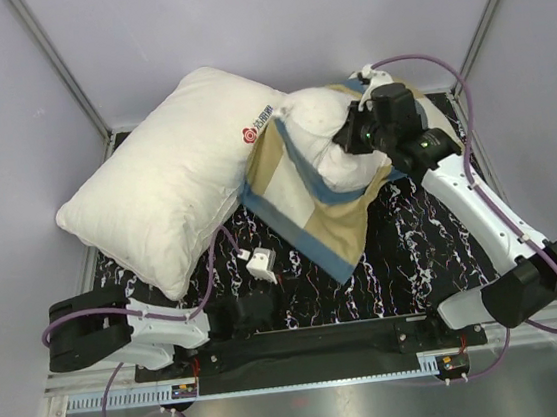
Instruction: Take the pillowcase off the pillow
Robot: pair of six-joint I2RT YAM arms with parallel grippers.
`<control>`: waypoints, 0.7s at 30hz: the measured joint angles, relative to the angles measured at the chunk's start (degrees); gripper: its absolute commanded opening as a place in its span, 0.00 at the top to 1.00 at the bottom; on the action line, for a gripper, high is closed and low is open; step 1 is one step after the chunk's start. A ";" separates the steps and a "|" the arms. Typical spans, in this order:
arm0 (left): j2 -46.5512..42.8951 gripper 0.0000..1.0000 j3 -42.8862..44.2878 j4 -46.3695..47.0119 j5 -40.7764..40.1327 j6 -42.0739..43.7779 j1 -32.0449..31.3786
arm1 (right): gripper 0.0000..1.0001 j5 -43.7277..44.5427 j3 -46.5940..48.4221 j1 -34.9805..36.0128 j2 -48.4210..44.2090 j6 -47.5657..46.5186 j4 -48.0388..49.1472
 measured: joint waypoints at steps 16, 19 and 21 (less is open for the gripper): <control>-2.60 0.25 10.80 -15.21 -3.21 5.09 2.56 | 1.00 3.89 -5.73 -2.93 -4.44 -0.61 5.95; -6.49 0.12 14.53 -15.26 -2.10 5.70 8.98 | 1.00 2.71 -11.54 -2.91 -9.05 -0.46 6.29; -9.84 0.07 15.30 -14.27 -0.59 6.19 13.49 | 1.00 1.84 -15.69 -2.89 -12.83 -0.22 6.45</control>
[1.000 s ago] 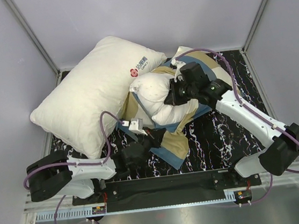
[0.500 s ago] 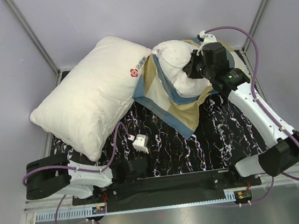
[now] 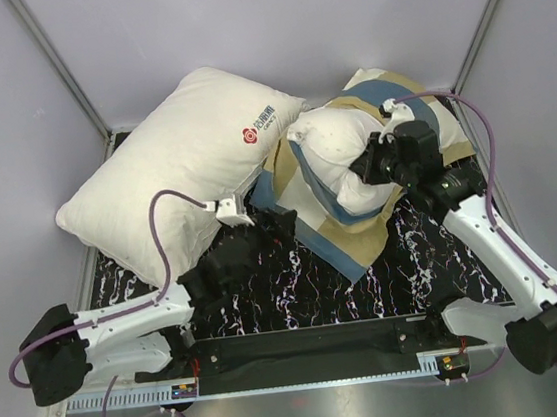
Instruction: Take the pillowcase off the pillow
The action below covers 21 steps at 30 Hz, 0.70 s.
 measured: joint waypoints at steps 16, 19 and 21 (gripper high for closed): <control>11.78 0.01 10.16 6.10 19.67 -1.31 10.51 | 1.00 -4.96 -11.76 0.00 -14.62 1.95 -2.16; 13.29 0.02 10.54 6.43 20.52 -1.64 10.51 | 1.00 -5.33 -11.76 0.00 -15.89 1.95 -2.78; 14.12 0.07 10.69 6.60 20.76 -1.79 10.51 | 1.00 -5.84 -11.76 0.00 -16.41 1.95 -3.34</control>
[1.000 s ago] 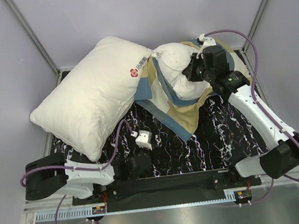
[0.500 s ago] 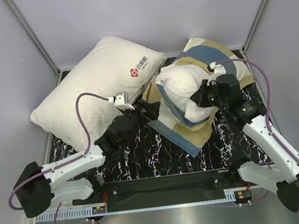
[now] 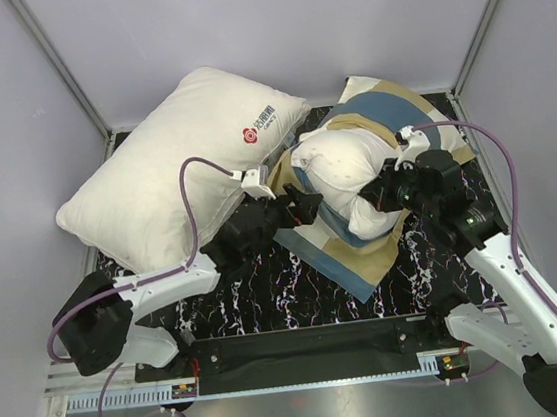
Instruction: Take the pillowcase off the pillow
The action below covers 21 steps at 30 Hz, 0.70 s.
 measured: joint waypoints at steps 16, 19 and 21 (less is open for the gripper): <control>-0.90 1.00 -6.27 5.38 4.09 -2.40 -0.66 | 0.88 -4.37 0.00 0.04 -6.99 0.20 -8.92; -8.22 1.00 -11.43 4.11 4.22 -2.84 -1.09 | 0.72 -6.91 0.00 0.50 -10.51 0.46 -11.15; -14.14 1.00 -13.92 1.62 3.93 -2.80 -1.16 | 0.55 -8.33 0.00 0.55 -12.81 0.74 -11.37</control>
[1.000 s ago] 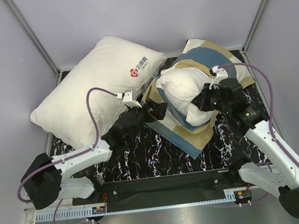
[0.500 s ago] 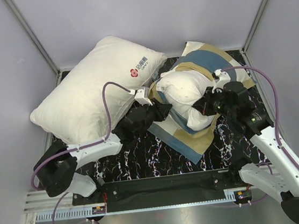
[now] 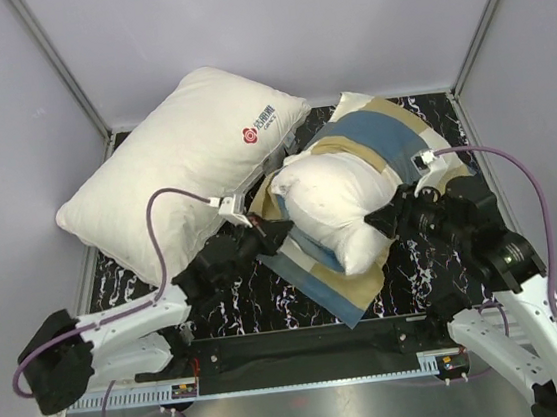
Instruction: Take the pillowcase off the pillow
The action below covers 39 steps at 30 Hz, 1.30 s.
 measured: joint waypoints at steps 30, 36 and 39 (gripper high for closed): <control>-25.88 1.00 8.59 -42.77 1.77 12.02 1.09 | 0.01 32.02 36.48 39.93 38.36 -11.28 5.25; -26.10 1.00 8.61 -44.28 1.27 12.22 1.09 | 0.00 44.39 33.73 47.19 39.58 -11.87 5.31; -26.82 1.00 8.68 -44.28 1.29 12.83 1.09 | 0.00 48.02 31.30 50.38 41.00 -10.67 5.18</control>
